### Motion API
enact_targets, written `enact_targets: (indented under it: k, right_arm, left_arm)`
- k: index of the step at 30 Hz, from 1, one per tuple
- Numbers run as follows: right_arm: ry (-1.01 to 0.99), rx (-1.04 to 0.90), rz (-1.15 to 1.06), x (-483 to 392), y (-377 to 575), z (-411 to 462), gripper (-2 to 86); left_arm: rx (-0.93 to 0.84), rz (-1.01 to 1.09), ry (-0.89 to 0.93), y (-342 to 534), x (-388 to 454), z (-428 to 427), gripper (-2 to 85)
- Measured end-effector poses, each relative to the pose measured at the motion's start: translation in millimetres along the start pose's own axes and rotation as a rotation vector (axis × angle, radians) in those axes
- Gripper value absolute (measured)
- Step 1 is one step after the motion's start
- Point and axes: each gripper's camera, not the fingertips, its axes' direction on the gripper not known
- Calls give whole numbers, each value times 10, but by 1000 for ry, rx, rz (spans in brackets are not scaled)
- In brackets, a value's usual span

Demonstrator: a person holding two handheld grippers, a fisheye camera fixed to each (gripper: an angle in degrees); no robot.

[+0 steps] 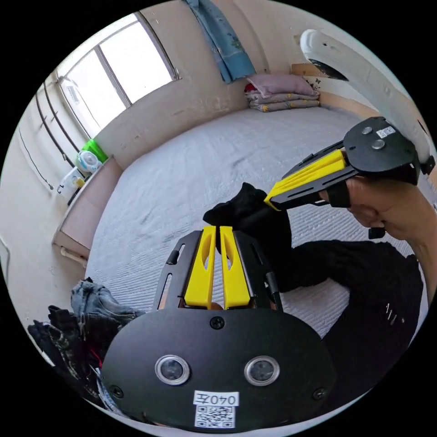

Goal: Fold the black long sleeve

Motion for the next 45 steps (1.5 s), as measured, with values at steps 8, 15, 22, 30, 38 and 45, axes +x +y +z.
enact_targets:
  k: [8, 15, 22, 30, 38, 45]
  right_arm:
    - [18, 231, 31, -47, 261, -1782, -10]
    - [40, 231, 9, -278, 885, -2434, -10]
    - [-7, 220, -192, -1090, 2800, -2862, -10]
    - [-54, 39, -320, -2196, 4910, -2294, -10]
    - [-31, 99, -368, -2629, 5537, -2567, -9]
    - [-14, 28, -363, -2839, 6084, -2520, 5]
  left_arm:
    - [169, 63, -83, -444, 314, -1407, -11]
    - [272, 196, -56, -152, 920, -2254, -11]
    - [392, 458, 164, 1334, 1800, -3204, -10]
    - [319, 755, 271, 3515, 3279, -3700, -10]
    - [347, 721, 275, 3960, 3512, -4219, -10]
    - [332, 845, 282, 4413, 4019, -4395, -9]
